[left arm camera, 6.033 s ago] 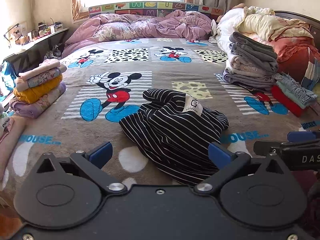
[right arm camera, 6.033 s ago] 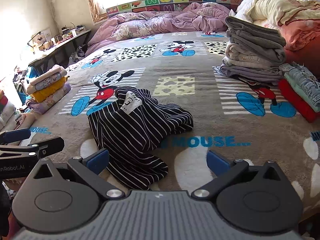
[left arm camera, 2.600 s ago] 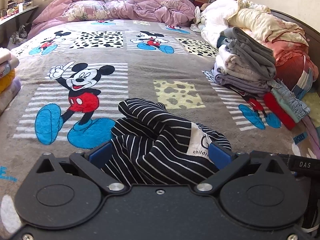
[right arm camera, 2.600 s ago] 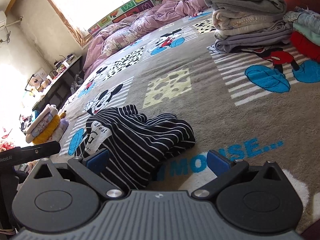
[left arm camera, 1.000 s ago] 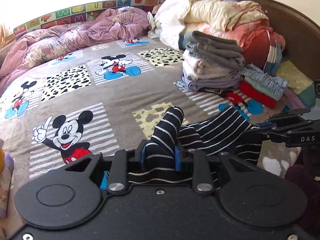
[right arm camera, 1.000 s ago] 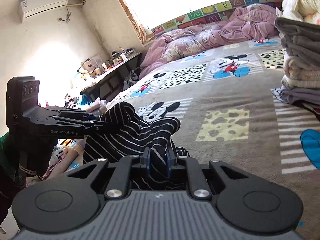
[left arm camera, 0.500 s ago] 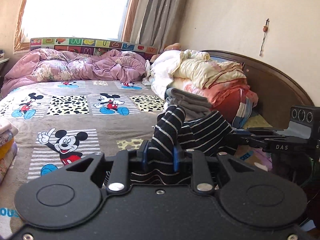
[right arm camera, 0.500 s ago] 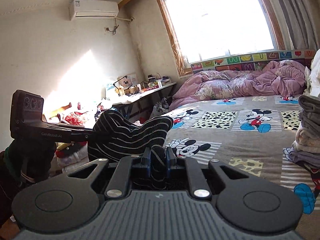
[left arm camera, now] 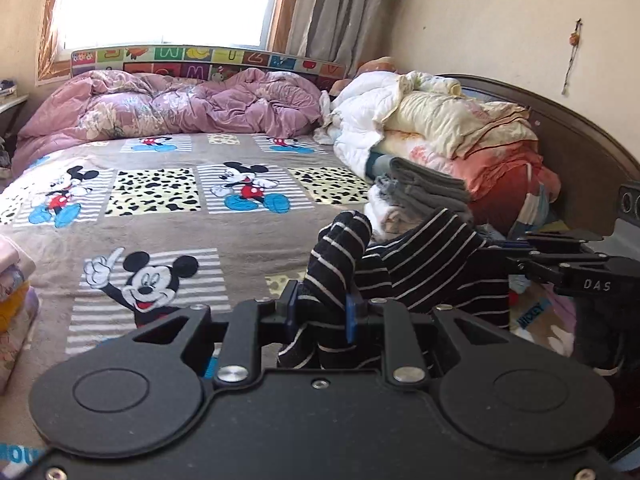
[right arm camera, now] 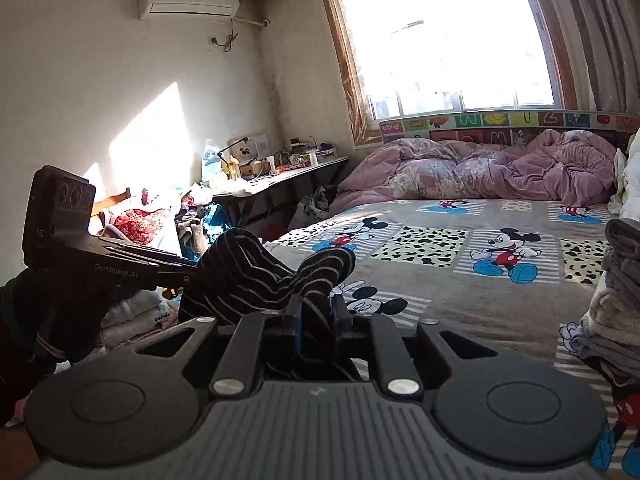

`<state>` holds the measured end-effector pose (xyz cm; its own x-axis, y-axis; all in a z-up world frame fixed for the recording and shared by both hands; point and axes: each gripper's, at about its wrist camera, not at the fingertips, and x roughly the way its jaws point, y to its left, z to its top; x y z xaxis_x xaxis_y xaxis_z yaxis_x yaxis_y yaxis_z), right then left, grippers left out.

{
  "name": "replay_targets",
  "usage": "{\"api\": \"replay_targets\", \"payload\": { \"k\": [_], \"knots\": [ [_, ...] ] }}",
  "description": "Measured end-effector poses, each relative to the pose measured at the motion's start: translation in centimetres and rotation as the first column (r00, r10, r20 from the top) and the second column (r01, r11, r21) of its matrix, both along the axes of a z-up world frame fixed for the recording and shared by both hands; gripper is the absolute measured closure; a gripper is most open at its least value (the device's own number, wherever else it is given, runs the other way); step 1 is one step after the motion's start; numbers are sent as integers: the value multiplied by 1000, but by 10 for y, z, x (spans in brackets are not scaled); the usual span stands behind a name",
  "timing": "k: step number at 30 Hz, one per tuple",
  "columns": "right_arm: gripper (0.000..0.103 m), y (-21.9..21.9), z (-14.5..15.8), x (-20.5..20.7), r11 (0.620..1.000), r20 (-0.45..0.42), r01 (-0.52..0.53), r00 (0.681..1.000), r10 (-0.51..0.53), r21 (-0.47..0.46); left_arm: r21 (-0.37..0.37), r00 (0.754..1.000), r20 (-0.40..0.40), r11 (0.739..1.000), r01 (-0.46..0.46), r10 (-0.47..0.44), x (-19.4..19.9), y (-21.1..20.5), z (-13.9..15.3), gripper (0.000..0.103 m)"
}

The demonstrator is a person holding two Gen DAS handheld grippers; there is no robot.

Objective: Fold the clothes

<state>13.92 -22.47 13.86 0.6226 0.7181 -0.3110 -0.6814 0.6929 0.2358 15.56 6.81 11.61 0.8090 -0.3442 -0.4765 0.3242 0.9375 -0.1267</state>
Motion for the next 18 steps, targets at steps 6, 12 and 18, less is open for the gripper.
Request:
{"api": "replay_targets", "payload": {
  "k": [6, 12, 18],
  "knots": [
    [87, -8, 48, 53, 978, 138, 120, 980, -144, 169, -124, 915, 396, 992, -28, 76, -7, 14, 61, 83],
    [87, -16, 24, 23, 985, 246, 125, 957, -151, 117, 11, 947, 321, 1000, -28, 23, -42, 2, 10, 79],
    [50, -21, -111, -28, 998, -138, 65, 988, -65, -3, 53, 996, -89, 998, -20, 25, -104, 4, -122, 34]
  ]
}}
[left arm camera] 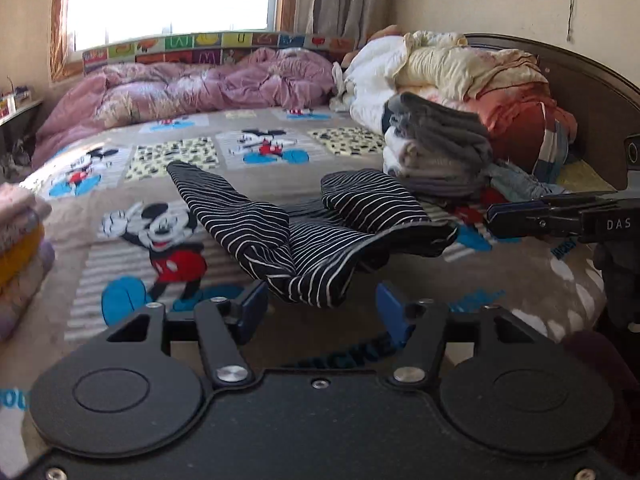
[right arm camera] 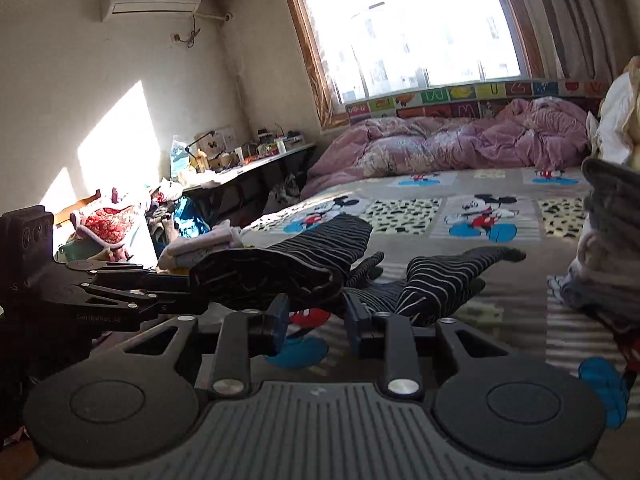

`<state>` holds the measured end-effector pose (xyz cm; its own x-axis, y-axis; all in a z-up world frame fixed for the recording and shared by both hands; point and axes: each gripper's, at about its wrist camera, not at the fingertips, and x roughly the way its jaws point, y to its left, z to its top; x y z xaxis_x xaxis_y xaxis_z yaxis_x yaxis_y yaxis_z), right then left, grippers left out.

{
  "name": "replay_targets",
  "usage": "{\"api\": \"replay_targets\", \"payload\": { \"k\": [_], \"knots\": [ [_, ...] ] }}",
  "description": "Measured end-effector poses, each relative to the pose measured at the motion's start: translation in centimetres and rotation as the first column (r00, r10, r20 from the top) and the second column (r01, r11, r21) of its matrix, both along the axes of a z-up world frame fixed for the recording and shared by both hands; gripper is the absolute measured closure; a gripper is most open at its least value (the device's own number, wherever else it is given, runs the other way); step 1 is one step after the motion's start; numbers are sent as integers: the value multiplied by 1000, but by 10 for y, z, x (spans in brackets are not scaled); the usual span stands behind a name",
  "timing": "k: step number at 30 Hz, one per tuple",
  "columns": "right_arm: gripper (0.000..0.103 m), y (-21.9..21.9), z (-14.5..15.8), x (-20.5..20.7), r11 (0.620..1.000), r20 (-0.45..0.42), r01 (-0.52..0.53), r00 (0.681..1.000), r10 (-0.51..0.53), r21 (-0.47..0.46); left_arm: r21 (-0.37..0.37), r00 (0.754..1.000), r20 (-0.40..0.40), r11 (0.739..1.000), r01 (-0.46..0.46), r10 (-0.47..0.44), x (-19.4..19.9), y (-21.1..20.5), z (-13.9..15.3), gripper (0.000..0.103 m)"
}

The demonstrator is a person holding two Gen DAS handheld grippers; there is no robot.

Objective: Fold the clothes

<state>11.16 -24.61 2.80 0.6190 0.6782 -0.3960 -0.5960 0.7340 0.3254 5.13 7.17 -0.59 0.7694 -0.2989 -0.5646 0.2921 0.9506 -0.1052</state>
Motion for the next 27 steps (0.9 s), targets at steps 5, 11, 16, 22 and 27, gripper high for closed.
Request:
{"api": "replay_targets", "payload": {
  "k": [5, 11, 16, 22, 27],
  "knots": [
    [43, -10, -72, -47, 997, -253, 55, 967, -38, 62, -167, 972, -197, 973, -161, 127, -27, 14, -41, 34],
    [42, -14, -102, -36, 973, -359, 209, 920, -160, 102, -247, 948, -254, 935, -255, 191, -4, 2, -43, 34],
    [39, -19, -137, 1, 910, -499, 377, 830, -249, 172, -345, 903, -336, 858, -381, 266, 27, 2, -76, 34],
    [39, -15, -186, 27, 831, -656, 520, 700, -281, 198, -452, 849, -444, 745, -490, 288, 54, 5, -117, 41],
    [50, -6, -203, 36, 787, -685, 537, 697, -213, 303, -481, 827, -477, 699, -528, 296, 63, 4, -135, 92]
  ]
}}
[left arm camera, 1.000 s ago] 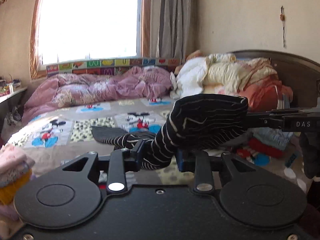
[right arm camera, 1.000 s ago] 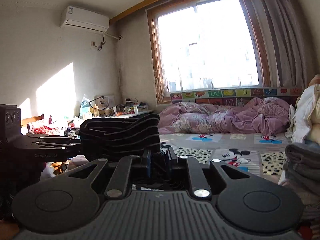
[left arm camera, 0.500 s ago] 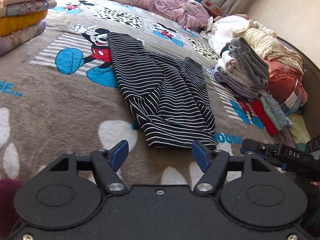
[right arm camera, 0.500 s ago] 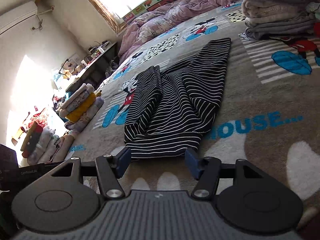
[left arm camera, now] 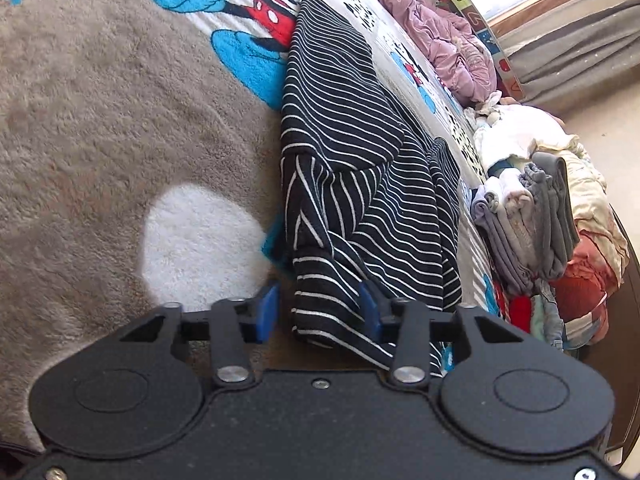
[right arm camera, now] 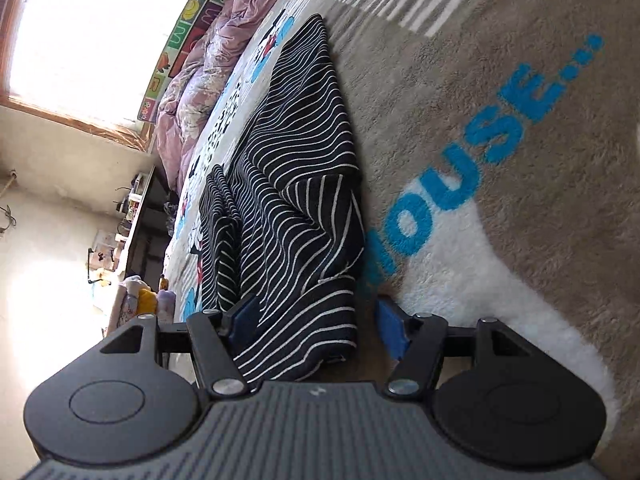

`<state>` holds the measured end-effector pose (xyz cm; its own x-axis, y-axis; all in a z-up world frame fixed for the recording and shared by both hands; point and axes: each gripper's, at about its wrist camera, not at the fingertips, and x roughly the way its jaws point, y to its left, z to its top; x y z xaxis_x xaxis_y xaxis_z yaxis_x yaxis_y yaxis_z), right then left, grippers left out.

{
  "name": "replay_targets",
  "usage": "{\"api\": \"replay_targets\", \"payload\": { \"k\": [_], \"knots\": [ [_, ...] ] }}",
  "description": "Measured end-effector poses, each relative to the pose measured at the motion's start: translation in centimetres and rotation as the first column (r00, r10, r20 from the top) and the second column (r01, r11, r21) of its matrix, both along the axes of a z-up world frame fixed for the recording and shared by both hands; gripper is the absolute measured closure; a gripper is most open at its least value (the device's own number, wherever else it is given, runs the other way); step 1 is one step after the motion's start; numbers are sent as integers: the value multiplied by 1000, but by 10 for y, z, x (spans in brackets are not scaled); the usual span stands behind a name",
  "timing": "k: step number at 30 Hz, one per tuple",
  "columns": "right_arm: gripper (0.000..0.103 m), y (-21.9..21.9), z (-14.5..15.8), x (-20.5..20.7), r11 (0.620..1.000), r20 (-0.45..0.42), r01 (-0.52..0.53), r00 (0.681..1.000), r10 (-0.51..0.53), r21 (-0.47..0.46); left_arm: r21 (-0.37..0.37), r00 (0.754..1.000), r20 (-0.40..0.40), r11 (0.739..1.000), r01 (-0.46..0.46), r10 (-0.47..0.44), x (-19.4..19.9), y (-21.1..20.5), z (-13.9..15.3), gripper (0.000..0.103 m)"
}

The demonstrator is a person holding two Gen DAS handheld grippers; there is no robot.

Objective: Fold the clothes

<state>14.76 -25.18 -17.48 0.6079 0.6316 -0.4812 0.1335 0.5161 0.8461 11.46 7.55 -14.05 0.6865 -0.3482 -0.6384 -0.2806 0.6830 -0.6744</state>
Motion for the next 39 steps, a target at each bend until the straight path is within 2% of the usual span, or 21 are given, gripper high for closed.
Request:
{"api": "replay_targets", "payload": {
  "k": [1, 2, 5, 7, 9, 10, 11, 13, 15, 17, 24, 27, 28, 33, 36, 38, 39],
  "knots": [
    [80, 4, -1, 3, 1000, 0, -17, 1000, 17, 0, 2, 1000, -1, 1000, -5, 5, -1, 0, 1, 92],
    [89, 8, -1, 5, 999, -2, -30, 1000, 30, -11, -8, 1000, 0, 1000, -18, 18, -6, 1, 4, 92],
    [90, 12, 20, -8, 998, 86, -61, 994, 61, 1, -49, 999, 16, 998, -50, 51, -36, 10, 22, 93],
    [90, 5, 29, -24, 997, 108, -76, 991, 74, 11, -23, 999, -15, 999, -44, 44, -55, 10, 21, 92],
    [90, 4, 16, -37, 993, 62, -108, 992, 111, -50, 35, 996, -85, 999, -15, 18, -69, 3, 3, 90],
    [90, 7, 2, -41, 985, 11, -139, 990, 141, -103, 65, 995, -96, 998, -5, 12, -73, 0, -5, 86],
    [95, 5, -11, -48, 988, 5, -131, 991, 132, -85, 79, 997, -68, 997, -13, 19, -78, -3, -6, 85],
    [94, -1, -14, -59, 995, 8, -96, 995, 96, -26, 119, 998, -58, 993, -20, 27, -85, -7, 0, 82],
    [88, 1, -4, -64, 991, 15, -114, 993, 115, -75, 158, 997, -67, 987, -13, 23, -86, -11, 8, 75],
    [85, 1, 0, -69, 987, 28, -126, 991, 129, -105, 163, 997, -74, 987, -6, 18, -88, -11, 7, 74],
    [82, -26, -16, -83, 998, 20, -60, 998, 59, 22, 80, 994, -98, 996, -39, 46, -99, -3, 7, 65],
    [73, -38, -18, -79, 998, 35, -9, 999, 7, 60, 26, 993, -101, 998, -61, 64, -95, 6, 9, 63],
    [69, -43, -19, -76, 997, 45, 11, 999, -14, 73, 20, 993, -93, 998, -64, 66, -91, 10, 11, 63],
    [69, -65, -28, -64, 989, 77, 84, 993, -94, 124, 57, 993, -54, 993, -100, 103, -62, 31, 23, 63],
    [70, -63, -25, -54, 996, 130, 77, 988, -82, 40, 97, 993, -19, 988, -118, 120, -34, 43, 30, 63],
    [71, -51, -13, -51, 989, 204, 63, 978, -35, -132, 143, 991, -1, 981, -130, 132, -14, 50, 30, 63],
    [71, -41, -7, -51, 969, 255, 64, 967, 0, -240, 146, 991, -6, 980, -134, 137, -4, 55, 28, 63]
  ]
}}
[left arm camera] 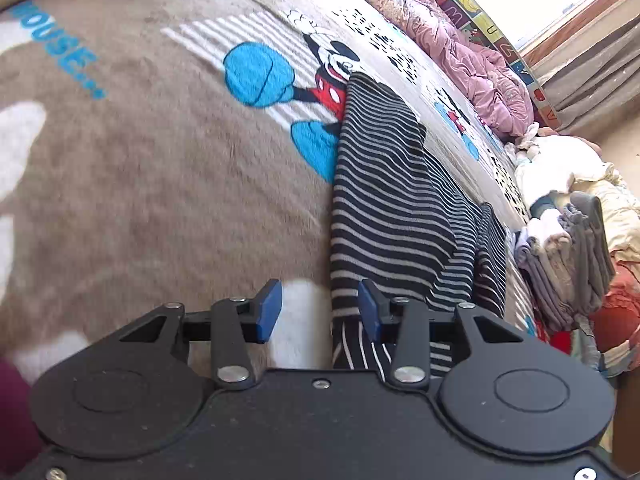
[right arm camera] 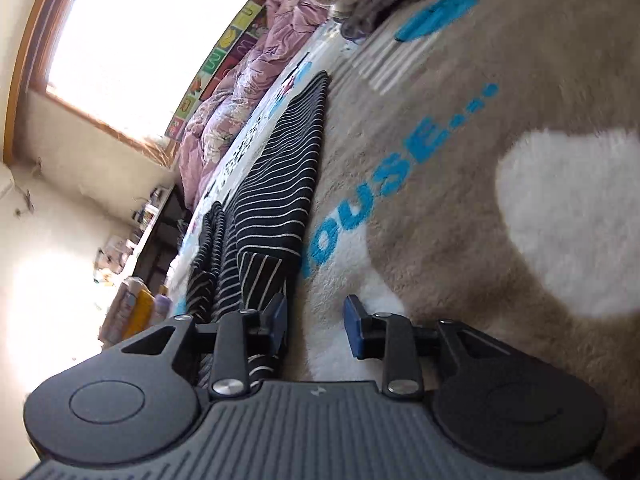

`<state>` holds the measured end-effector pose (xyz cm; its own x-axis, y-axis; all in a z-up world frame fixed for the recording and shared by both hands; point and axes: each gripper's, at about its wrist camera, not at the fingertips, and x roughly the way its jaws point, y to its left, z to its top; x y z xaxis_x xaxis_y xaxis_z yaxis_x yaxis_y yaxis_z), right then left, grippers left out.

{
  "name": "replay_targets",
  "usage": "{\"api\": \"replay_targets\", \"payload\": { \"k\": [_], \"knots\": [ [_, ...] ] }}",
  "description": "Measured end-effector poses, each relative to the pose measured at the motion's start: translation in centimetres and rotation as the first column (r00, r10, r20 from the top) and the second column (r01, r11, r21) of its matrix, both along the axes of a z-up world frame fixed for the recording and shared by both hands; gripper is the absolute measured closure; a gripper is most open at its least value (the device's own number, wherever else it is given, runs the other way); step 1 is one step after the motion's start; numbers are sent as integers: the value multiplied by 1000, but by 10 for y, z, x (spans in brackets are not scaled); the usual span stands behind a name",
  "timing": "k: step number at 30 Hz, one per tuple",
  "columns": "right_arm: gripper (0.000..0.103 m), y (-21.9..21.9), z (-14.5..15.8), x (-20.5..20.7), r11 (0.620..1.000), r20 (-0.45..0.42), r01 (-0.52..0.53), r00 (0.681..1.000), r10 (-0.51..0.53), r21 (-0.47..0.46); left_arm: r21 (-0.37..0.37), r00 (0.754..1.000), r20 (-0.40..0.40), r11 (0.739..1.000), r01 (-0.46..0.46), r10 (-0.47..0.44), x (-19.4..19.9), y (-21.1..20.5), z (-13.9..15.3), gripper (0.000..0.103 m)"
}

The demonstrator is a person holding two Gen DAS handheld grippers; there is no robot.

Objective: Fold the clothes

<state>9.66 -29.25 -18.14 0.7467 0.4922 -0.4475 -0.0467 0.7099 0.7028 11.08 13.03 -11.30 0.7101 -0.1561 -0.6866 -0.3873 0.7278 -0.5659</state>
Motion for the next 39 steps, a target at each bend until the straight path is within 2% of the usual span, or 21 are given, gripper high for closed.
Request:
{"api": "replay_targets", "payload": {
  "k": [1, 2, 3, 6, 8, 9, 11, 13, 17, 23, 28, 29, 30, 31, 39],
  "knots": [
    [70, 10, 7, 0, 994, 49, -6, 999, 11, -113, 1, 1000, -5, 1000, -5, 5, 10, 5, -3, 63],
    [66, 17, 9, 0, 984, 82, -7, 996, 22, -178, 1, 1000, -10, 1000, -7, 7, 20, 9, -5, 63],
    [65, 19, 7, 0, 981, 102, -5, 994, 26, -195, -2, 1000, -11, 1000, -4, 4, 30, 14, -7, 63],
    [52, 18, 3, 4, 987, 146, 2, 989, 21, -158, -5, 1000, -1, 1000, 16, -16, 60, 26, -9, 63],
    [38, 19, 1, 4, 990, 174, -4, 984, 29, -144, -18, 1000, 6, 1000, 22, -22, 81, 33, -11, 63],
    [34, 22, 1, 5, 988, 189, -11, 981, 40, -152, -28, 1000, 8, 999, 22, -22, 92, 36, -11, 63],
    [18, 30, 2, 5, 982, 216, -28, 974, 69, -186, -48, 1000, 12, 999, 23, -22, 114, 43, -13, 63],
    [13, 37, 2, 5, 977, 233, -36, 969, 87, -212, -67, 1000, 17, 997, 25, -24, 135, 50, -15, 63],
    [12, 32, 0, 9, 986, 244, -33, 967, 73, -163, -64, 999, 29, 997, 40, -38, 175, 56, -16, 63],
    [11, 34, -3, 7, 986, 260, -34, 963, 77, -164, -44, 997, 51, 997, 68, -66, 225, 57, -17, 64],
    [11, 34, -5, 6, 987, 270, -32, 960, 74, -159, -35, 995, 57, 996, 82, -80, 251, 59, -20, 65],
    [11, 34, -5, 5, 987, 272, -31, 960, 74, -158, -24, 995, 58, 996, 85, -83, 252, 60, -20, 75],
    [11, 35, -6, 5, 987, 272, -31, 959, 73, -158, 0, 994, 54, 996, 91, -91, 253, 60, -19, 100],
    [11, 35, -6, 5, 987, 272, -30, 959, 73, -158, 19, 994, 54, 995, 98, -99, 252, 60, -17, 102],
    [11, 35, -5, 4, 987, 273, -30, 959, 73, -158, 120, 988, 116, 989, 88, -102, 219, 70, 15, 102]
  ]
}}
